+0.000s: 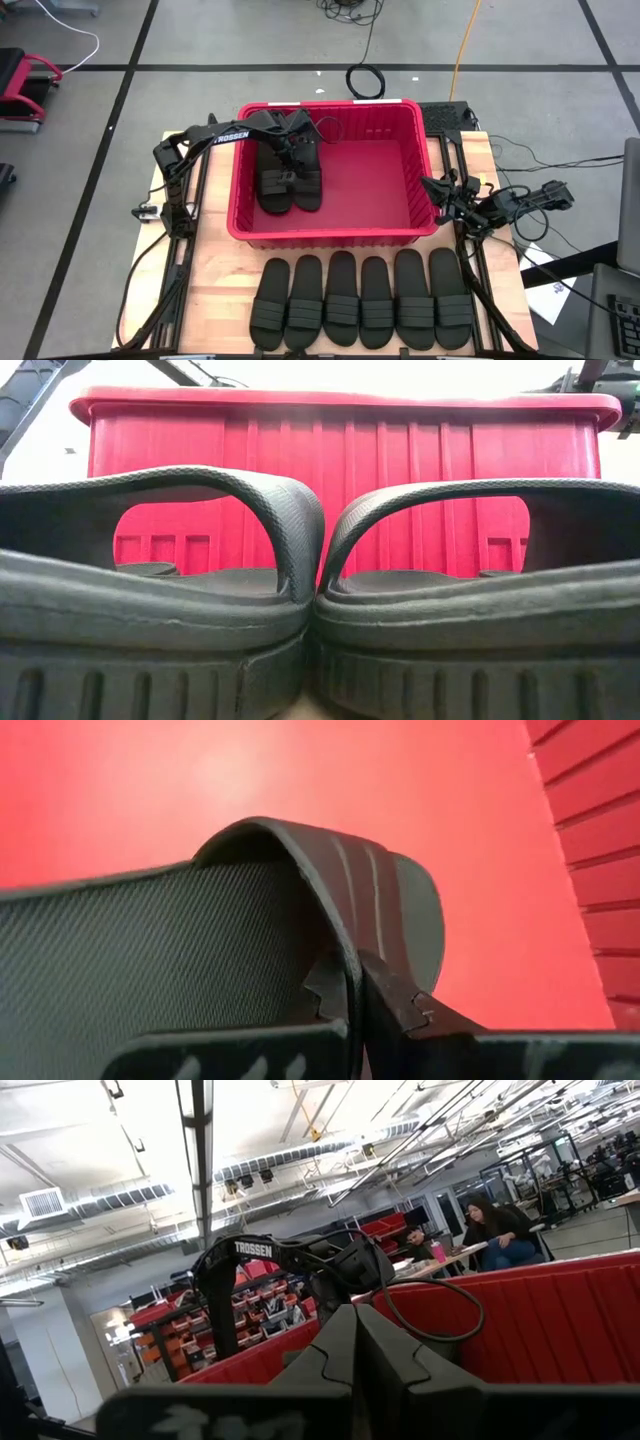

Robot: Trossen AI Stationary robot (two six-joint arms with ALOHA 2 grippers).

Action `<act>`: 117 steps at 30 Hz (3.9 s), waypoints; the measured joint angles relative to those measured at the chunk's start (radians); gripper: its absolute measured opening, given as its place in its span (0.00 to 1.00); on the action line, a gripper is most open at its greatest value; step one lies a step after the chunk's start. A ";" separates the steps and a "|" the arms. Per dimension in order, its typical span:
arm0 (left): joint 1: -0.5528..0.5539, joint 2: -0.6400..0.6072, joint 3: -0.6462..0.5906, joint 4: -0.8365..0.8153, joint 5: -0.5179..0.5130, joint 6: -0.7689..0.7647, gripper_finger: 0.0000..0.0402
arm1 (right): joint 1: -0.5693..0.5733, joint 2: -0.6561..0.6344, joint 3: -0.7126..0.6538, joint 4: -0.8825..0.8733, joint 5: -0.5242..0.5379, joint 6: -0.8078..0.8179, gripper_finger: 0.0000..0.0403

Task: Pick and place slides into bin
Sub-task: Put the slipper into the bin

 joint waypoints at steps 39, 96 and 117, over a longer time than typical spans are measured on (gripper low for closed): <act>0.027 -0.002 -0.055 -0.044 -0.075 -0.128 0.20 | 0.000 0.000 0.000 0.008 -0.003 0.026 0.00; 0.031 0.013 0.018 -0.170 0.124 -0.141 0.03 | 0.000 0.000 0.000 0.007 -0.004 0.026 0.00; 0.044 0.031 0.021 -0.216 0.032 -0.079 0.01 | 0.000 0.000 0.000 0.007 -0.003 0.026 0.00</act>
